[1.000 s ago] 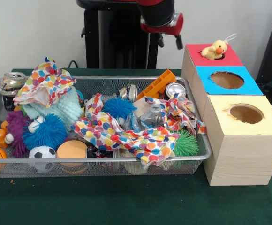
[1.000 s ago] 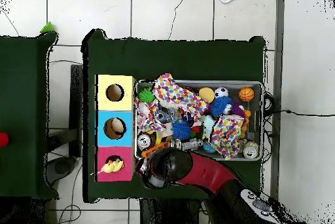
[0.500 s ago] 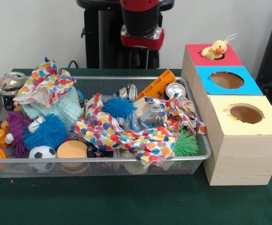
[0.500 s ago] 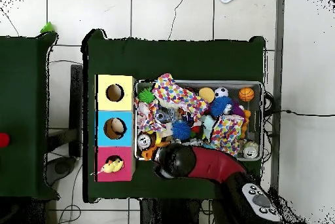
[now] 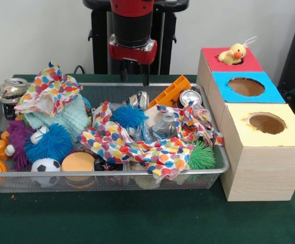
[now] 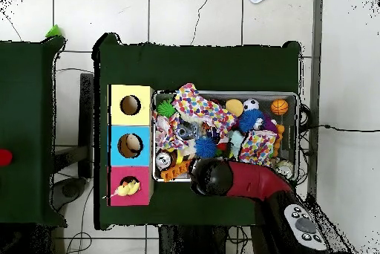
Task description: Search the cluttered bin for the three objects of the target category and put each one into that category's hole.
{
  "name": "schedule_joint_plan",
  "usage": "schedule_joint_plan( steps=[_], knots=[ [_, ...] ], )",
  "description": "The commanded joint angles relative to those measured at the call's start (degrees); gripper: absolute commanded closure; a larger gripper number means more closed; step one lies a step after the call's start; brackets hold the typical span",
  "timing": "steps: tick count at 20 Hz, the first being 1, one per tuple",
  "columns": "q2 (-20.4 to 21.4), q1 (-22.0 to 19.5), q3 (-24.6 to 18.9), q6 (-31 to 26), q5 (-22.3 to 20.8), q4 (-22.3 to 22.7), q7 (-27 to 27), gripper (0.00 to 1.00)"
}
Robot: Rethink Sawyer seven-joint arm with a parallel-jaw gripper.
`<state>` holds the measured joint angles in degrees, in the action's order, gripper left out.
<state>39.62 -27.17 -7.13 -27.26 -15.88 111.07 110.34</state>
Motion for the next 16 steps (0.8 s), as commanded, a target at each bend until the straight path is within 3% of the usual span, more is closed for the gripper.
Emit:
schedule_joint_plan(
  steps=[1,16],
  knots=[
    [-2.6,0.8,1.7,1.7,-4.4,-8.0,2.0,0.0],
    [-8.0,0.7,3.2,9.4,-10.1,-11.8,2.0,0.0]
  ],
)
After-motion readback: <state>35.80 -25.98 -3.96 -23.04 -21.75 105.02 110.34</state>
